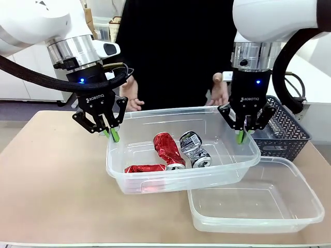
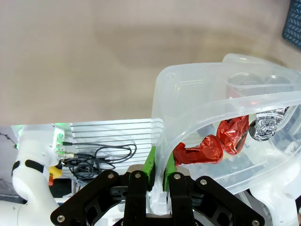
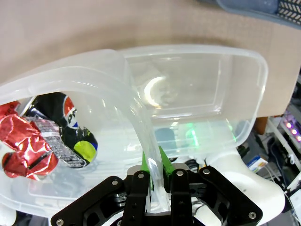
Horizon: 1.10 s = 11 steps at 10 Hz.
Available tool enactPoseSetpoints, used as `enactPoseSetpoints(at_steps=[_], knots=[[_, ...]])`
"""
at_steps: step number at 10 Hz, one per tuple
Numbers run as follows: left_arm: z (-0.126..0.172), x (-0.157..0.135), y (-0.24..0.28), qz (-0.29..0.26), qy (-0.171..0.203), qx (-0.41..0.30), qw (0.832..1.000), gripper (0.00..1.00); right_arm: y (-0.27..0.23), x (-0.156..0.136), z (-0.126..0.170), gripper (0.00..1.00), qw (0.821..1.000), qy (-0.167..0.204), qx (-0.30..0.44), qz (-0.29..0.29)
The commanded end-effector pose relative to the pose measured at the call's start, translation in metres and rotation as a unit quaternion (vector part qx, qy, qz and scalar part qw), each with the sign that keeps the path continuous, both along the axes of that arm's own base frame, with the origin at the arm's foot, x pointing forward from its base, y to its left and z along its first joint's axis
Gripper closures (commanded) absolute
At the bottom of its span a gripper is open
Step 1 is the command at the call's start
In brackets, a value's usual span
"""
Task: Sort the waste into each basket.
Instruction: Offer the picked Organizing box to the human.
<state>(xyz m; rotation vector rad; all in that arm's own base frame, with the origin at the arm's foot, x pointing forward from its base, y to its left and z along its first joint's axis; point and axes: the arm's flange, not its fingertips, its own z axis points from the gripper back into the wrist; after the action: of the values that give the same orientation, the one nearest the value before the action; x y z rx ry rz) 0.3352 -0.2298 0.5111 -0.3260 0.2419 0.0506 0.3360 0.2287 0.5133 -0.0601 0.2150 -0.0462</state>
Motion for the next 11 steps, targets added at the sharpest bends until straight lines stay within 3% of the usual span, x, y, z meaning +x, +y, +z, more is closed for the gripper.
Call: enactPoseSetpoints(at_steps=[1,5,9,10,11], knots=[[0.0,0.0,0.0,0.0,0.0,0.0,1.0,0.93,0.0,0.0,0.0,0.95,1.0,0.0,0.0,0.0],[0.008,0.124,-0.015,0.051,-0.005,0.001,0.999,0.93,0.041,0.095,-0.009,0.95,0.996,0.023,0.064,0.049],[-0.006,0.149,-0.012,0.109,-0.017,-0.026,0.994,0.93,0.052,0.143,-0.032,0.95,0.993,0.034,0.103,0.045],[-0.017,0.153,0.022,0.048,0.003,0.026,0.999,0.93,0.054,0.152,-0.041,0.95,0.993,0.046,0.105,0.036],[-0.017,0.153,0.022,0.048,0.003,0.026,0.999,0.93,0.019,0.144,-0.036,0.95,0.997,0.037,0.06,0.038]])
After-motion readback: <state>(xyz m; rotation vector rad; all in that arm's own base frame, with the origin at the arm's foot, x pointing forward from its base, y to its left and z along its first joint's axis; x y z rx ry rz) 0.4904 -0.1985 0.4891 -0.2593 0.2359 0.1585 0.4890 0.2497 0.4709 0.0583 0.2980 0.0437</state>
